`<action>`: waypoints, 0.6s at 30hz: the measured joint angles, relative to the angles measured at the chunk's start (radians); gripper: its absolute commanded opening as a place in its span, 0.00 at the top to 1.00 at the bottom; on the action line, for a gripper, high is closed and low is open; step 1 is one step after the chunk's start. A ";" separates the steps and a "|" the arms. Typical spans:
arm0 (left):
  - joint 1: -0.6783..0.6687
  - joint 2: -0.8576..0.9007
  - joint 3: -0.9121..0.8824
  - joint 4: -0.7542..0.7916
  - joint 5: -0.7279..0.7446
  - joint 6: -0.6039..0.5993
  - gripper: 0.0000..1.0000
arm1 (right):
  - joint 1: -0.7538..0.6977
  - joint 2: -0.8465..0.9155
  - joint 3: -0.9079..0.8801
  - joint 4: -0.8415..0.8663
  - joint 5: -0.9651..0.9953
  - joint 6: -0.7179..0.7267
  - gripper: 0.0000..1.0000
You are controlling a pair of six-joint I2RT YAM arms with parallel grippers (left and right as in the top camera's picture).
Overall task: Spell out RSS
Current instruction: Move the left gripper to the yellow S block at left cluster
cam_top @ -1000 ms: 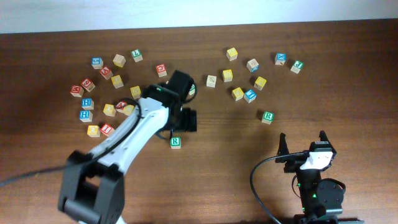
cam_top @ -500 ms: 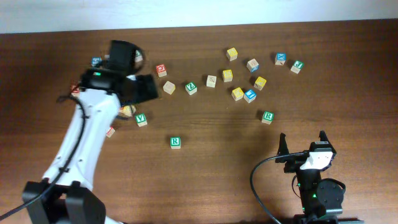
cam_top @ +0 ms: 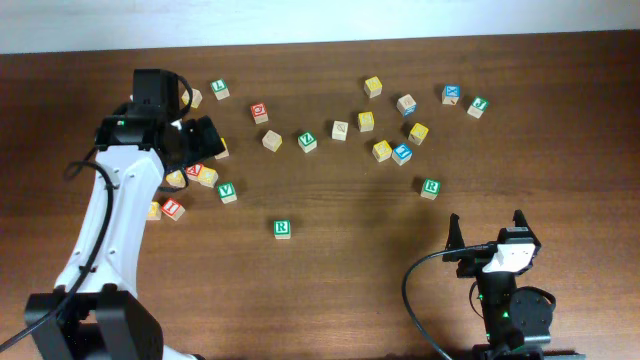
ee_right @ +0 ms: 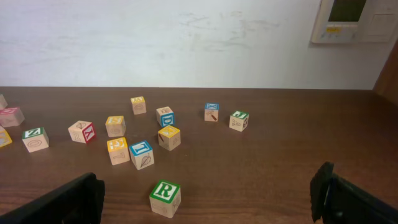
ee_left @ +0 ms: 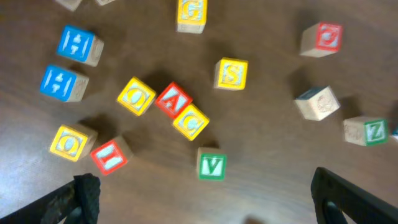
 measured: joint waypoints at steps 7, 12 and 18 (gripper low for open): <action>0.000 0.022 0.039 -0.006 0.120 0.061 0.01 | 0.000 0.000 0.000 0.000 0.000 0.000 0.02; -0.024 0.125 0.160 0.017 0.116 0.136 0.01 | 0.000 0.000 0.000 0.000 0.000 0.000 0.02; -0.062 0.260 0.168 0.079 0.019 0.113 0.00 | 0.000 0.000 0.000 0.000 0.000 0.000 0.02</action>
